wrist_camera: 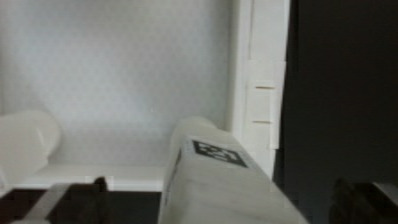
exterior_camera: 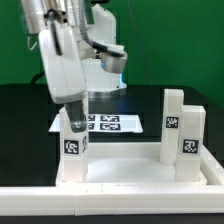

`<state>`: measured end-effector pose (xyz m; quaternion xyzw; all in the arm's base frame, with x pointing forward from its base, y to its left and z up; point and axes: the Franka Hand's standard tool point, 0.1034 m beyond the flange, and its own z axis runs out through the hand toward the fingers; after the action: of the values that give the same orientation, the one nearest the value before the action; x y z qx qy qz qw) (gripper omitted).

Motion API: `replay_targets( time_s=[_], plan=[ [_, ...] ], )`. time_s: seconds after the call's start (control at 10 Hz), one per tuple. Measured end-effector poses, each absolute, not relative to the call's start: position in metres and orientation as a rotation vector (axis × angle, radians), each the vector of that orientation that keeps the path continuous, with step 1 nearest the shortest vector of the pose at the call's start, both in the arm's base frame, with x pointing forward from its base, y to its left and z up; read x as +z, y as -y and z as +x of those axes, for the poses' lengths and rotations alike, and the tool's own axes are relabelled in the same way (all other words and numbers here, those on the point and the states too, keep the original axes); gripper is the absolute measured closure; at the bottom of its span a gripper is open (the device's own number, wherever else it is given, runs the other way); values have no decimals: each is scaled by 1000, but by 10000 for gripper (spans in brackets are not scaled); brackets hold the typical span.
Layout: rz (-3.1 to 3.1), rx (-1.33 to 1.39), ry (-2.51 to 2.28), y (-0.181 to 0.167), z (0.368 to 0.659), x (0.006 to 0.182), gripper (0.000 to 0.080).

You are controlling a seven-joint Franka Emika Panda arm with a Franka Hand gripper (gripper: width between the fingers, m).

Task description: Assemble desk

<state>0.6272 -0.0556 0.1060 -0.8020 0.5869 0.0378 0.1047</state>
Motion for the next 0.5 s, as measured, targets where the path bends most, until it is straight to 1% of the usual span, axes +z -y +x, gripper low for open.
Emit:
replay_targets(
  time_s=[0.1,0.4,0.5],
  plan=[
    [-2397,54,-1685,59,628,105,155],
    [-2547,27,-1461,61,627,103,150],
    [-2729,-25,-1180,67,628,103,150]
  ],
)
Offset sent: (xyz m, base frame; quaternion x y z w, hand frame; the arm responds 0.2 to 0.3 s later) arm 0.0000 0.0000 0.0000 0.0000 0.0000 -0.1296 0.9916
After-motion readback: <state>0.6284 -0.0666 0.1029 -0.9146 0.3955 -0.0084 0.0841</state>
